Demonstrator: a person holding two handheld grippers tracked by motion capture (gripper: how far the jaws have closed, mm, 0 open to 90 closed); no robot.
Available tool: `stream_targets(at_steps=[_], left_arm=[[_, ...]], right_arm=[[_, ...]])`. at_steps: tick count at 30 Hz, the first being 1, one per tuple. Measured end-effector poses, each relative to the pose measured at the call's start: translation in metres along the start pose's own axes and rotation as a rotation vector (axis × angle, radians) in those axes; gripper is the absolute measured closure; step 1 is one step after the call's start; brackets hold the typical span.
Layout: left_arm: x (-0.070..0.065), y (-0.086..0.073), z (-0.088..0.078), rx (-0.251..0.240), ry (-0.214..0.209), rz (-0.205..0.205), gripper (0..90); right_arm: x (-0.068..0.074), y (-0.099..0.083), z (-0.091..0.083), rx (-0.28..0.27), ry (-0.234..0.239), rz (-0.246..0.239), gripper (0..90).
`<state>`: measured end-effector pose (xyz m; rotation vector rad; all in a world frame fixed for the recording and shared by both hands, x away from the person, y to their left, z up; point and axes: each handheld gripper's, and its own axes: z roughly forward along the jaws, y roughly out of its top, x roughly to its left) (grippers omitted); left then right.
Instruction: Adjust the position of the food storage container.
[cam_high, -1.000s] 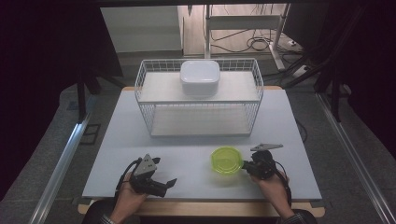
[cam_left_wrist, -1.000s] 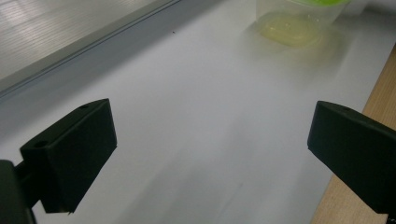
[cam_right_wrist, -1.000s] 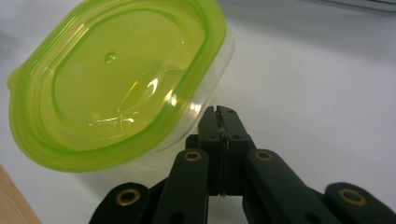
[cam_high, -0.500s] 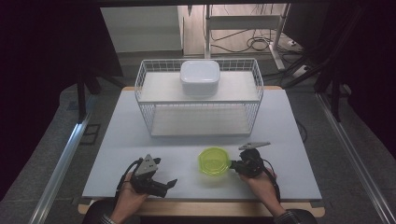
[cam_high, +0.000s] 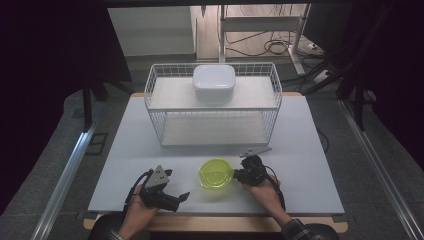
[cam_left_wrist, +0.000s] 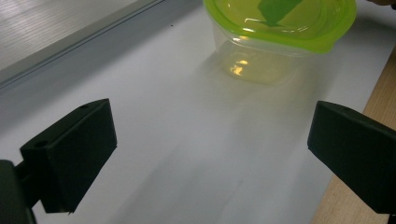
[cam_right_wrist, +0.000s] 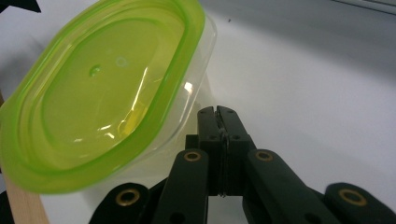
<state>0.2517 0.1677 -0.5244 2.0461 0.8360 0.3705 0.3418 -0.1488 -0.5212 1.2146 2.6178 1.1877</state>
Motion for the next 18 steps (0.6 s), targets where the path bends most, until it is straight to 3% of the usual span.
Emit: stream_targets(at_steps=[4, 7, 18], left_arm=[[0.000, 0.000, 0.000, 0.003, 0.000, 0.000, 1.1], [0.000, 0.000, -0.001, 0.003, -0.002, -0.002, 1.1], [0.003, 0.000, -0.005, 0.010, 0.000, -0.016, 1.4]], right_arm=[[0.000, 0.004, 0.007, 0.010, -0.001, -0.016, 89.0], [-0.002, 0.003, 0.005, 0.008, -0.034, -0.051, 86.9], [-0.008, -0.001, -0.030, -0.047, -0.130, -0.117, 66.2]])
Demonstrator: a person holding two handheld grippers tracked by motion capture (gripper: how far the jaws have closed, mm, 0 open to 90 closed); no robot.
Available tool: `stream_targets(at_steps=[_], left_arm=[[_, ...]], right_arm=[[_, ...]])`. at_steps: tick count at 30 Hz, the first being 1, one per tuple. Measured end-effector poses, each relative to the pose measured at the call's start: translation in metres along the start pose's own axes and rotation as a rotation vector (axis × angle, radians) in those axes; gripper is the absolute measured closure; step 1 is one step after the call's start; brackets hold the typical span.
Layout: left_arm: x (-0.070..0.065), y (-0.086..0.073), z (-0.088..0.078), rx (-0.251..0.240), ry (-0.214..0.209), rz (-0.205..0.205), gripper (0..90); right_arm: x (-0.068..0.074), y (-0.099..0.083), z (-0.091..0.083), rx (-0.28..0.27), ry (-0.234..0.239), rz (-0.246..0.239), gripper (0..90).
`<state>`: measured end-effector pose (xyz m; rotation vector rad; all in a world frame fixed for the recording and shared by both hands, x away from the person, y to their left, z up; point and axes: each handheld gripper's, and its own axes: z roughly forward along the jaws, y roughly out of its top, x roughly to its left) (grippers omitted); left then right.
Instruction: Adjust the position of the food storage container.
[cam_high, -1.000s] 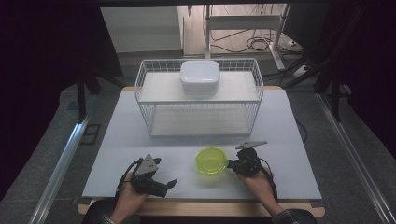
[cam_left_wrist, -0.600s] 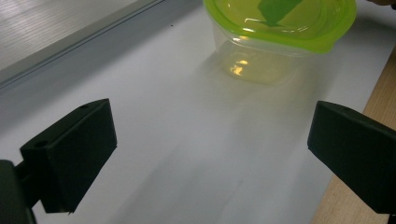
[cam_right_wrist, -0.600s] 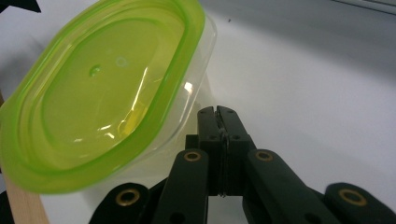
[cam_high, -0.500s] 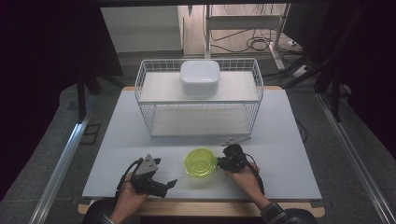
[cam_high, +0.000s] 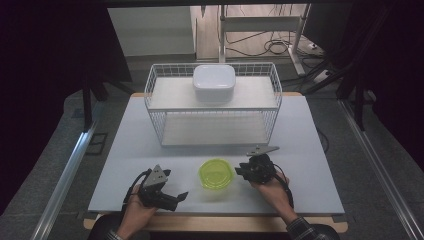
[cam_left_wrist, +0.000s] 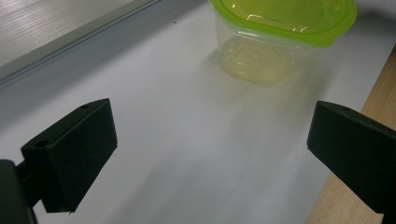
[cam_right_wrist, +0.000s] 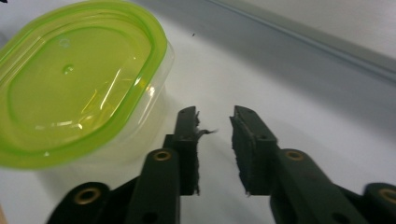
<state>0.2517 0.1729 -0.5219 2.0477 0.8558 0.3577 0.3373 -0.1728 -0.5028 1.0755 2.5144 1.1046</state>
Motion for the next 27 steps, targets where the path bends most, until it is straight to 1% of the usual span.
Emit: stream_targets(at_steps=[2, 7, 9, 13, 16, 19, 23, 27], left_arm=[[0.000, 0.000, -0.001, 0.002, 0.004, 0.000, 1.4], [0.000, 0.002, -0.004, 0.017, 0.005, 0.000, 2.0], [0.000, 0.002, -0.005, 0.017, 0.007, 0.003, 2.2], [0.000, 0.000, -0.006, 0.012, 0.013, 0.014, 2.0], [0.001, -0.001, -0.007, 0.008, 0.019, 0.013, 1.9], [0.002, -0.002, -0.008, 0.002, 0.023, 0.011, 1.9], [0.003, -0.003, -0.008, 0.003, 0.022, 0.011, 1.8], [0.002, -0.003, -0.007, 0.008, 0.022, 0.016, 1.7]], right_arm=[[0.000, -0.002, -0.008, -0.014, -0.010, -0.010, 59.9], [0.001, -0.007, -0.024, -0.052, 0.000, -0.013, 41.2], [0.001, -0.008, -0.029, -0.075, 0.010, -0.016, 32.2], [0.004, -0.011, -0.033, -0.098, 0.028, -0.027, 20.6], [0.006, -0.015, -0.034, -0.101, 0.044, -0.037, 15.1], [0.008, -0.020, -0.035, -0.091, 0.057, -0.049, 10.9], [0.009, -0.026, -0.034, -0.073, 0.074, -0.046, 9.3], [0.008, -0.027, -0.034, -0.073, 0.071, -0.056, 7.3]])
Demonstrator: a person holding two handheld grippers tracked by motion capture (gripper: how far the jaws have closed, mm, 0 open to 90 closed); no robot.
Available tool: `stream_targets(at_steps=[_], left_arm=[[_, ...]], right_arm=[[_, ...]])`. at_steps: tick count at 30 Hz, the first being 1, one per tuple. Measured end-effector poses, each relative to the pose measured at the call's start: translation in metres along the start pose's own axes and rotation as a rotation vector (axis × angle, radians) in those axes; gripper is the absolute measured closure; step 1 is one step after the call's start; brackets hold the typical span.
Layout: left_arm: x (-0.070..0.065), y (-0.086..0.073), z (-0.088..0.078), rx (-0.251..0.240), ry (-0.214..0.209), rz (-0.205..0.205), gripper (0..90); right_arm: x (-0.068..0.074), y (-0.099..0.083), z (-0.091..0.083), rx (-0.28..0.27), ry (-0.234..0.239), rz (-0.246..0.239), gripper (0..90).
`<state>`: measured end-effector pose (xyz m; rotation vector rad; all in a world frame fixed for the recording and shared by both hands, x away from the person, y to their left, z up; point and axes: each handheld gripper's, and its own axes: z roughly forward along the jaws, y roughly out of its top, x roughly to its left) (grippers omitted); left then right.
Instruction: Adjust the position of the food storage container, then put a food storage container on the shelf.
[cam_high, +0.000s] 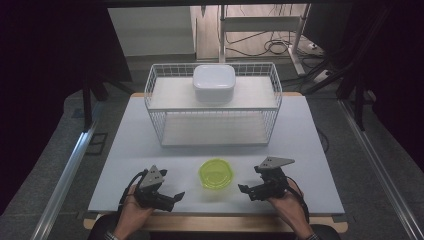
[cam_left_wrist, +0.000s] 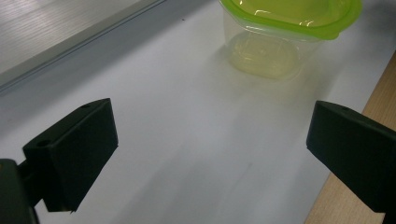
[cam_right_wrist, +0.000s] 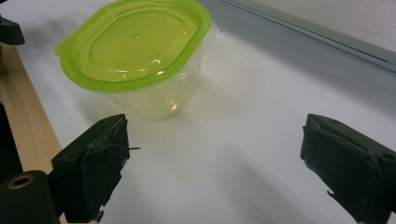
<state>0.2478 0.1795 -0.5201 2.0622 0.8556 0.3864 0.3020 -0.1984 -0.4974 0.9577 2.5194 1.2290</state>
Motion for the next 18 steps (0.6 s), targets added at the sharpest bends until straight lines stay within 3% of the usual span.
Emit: stream_targets(at_steps=[7, 15, 18], left_arm=[[0.0011, -0.0006, 0.0004, -0.002, -0.003, -0.003, 1.7], [0.0004, -0.0005, 0.0013, 0.001, -0.005, 0.000, 1.7], [0.0007, -0.0006, 0.0014, 0.001, -0.005, -0.001, 1.7]], right_arm=[[0.0001, 0.0015, 0.0001, -0.032, -0.006, 0.000, 3.4], [0.0040, 0.0051, 0.0038, -0.021, -0.014, -0.012, 3.2], [0.0050, 0.0093, 0.0027, -0.037, -0.007, 0.006, 2.0]])
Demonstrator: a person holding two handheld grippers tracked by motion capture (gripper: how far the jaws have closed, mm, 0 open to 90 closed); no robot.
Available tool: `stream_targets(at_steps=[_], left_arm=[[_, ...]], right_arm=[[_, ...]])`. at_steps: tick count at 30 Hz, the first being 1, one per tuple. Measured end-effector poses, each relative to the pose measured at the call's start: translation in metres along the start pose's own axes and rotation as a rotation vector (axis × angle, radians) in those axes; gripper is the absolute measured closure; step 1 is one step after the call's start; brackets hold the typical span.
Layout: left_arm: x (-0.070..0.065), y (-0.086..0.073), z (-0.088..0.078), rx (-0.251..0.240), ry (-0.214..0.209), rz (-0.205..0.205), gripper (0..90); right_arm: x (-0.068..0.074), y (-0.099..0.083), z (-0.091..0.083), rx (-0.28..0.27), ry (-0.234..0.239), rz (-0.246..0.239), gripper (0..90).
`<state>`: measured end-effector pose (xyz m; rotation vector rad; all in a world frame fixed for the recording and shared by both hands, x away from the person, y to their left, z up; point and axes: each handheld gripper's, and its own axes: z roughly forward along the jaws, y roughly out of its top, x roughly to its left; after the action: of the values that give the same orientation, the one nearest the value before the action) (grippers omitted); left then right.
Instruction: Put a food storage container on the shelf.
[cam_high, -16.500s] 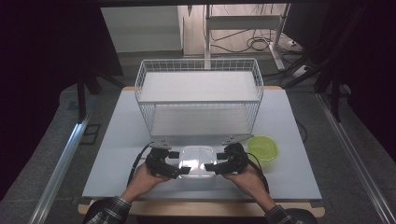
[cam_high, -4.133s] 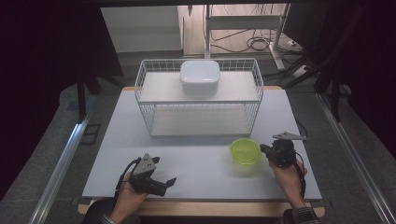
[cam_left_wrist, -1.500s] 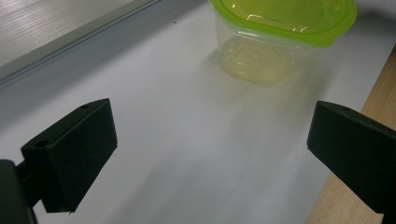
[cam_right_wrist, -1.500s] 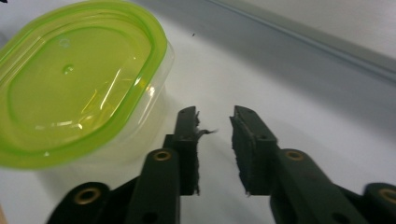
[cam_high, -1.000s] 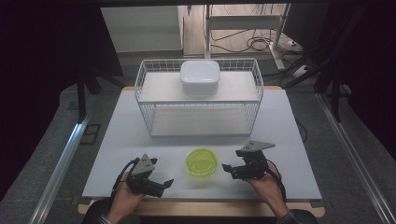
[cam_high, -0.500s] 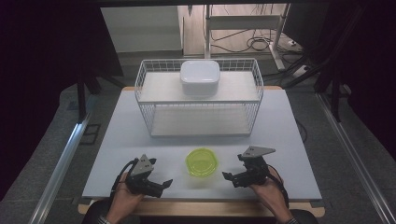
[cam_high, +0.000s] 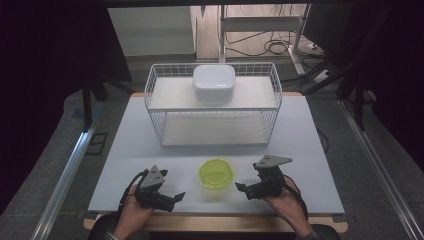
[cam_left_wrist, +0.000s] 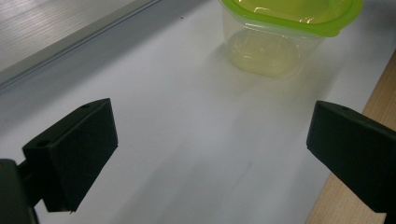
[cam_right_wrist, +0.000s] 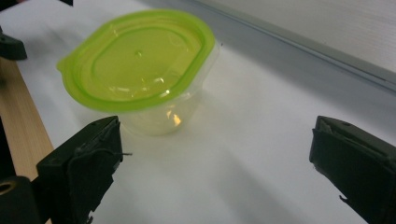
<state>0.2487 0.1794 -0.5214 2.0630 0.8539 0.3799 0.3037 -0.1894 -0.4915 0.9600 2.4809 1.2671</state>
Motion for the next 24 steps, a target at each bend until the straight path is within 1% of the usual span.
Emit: stream_targets(at_steps=[2, 6, 9, 11, 14, 16, 21, 24], left_arm=[[0.000, 0.000, 0.000, 0.000, -0.002, -0.001, 1.7], [0.000, 0.000, 0.001, 0.003, -0.002, -0.001, 1.7], [0.000, 0.000, 0.001, 0.005, -0.003, -0.001, 1.7], [0.000, 0.000, 0.002, 0.006, -0.004, -0.002, 1.7], [0.000, 0.000, 0.002, 0.007, -0.004, 0.000, 1.7], [0.000, 0.000, 0.002, 0.008, -0.004, 0.002, 1.7], [-0.001, 0.000, 0.003, 0.010, -0.004, 0.004, 1.7], [-0.001, 0.000, 0.003, 0.011, -0.004, 0.005, 1.7]], right_arm=[[0.000, 0.003, 0.000, -0.005, 0.003, 0.016, 1.5], [0.000, 0.007, 0.000, 0.008, 0.002, 0.032, 2.6], [0.001, 0.011, 0.001, 0.024, 0.003, 0.034, 8.2], [0.002, 0.014, 0.001, 0.028, 0.014, 0.038, 11.7], [0.003, 0.019, 0.001, 0.026, 0.029, 0.029, 17.3], [0.003, 0.022, 0.003, 0.020, 0.047, 0.032, 21.0], [0.003, 0.028, 0.008, 0.025, 0.083, 0.053, 29.7], [0.001, 0.030, 0.012, 0.037, 0.101, 0.073, 33.8]])
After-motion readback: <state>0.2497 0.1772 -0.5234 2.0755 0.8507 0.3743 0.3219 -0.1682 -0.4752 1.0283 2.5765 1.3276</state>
